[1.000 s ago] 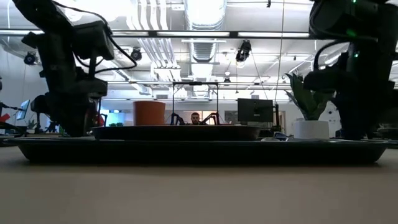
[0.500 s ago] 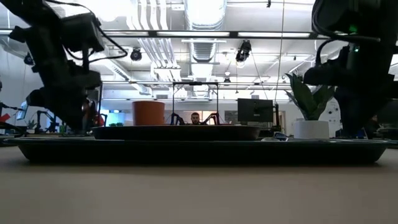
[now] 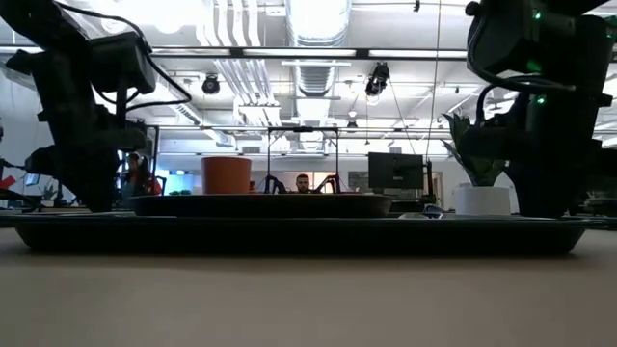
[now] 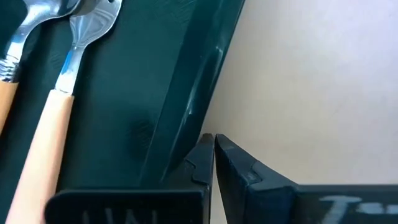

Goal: Pick and place plate/cup/fork/spoon on tray
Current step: Adjust the black tray to the center of the table

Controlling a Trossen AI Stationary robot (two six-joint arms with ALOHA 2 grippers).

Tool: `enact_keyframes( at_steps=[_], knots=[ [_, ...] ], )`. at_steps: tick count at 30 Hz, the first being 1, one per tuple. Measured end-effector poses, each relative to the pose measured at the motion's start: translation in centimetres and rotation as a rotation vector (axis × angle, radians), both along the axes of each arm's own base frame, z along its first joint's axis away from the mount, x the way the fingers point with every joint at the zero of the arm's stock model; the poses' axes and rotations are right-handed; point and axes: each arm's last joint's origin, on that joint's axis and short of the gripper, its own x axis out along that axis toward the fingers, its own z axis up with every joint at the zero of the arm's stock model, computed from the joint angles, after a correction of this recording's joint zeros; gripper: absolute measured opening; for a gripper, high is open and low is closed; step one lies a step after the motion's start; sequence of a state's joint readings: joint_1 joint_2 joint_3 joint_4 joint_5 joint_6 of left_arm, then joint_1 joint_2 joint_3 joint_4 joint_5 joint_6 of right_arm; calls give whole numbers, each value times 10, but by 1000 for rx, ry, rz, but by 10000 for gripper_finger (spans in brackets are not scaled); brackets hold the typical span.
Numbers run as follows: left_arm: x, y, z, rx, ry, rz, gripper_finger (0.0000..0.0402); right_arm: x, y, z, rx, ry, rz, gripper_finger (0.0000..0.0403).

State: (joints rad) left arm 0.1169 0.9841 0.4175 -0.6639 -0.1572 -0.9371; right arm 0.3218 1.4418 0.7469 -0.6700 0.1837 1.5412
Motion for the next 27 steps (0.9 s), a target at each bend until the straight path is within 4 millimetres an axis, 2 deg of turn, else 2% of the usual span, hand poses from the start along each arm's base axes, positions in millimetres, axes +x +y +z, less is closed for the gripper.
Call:
enact_keyframes(
  at_steps=[15, 27],
  knots=[
    [0, 0, 0, -14, -6, -5, 0, 1, 5, 6, 18, -22, 0, 8],
    [12, -2, 2, -18, -106, -23, 0, -3, 4, 6, -9, 22, 33, 8]
  ],
)
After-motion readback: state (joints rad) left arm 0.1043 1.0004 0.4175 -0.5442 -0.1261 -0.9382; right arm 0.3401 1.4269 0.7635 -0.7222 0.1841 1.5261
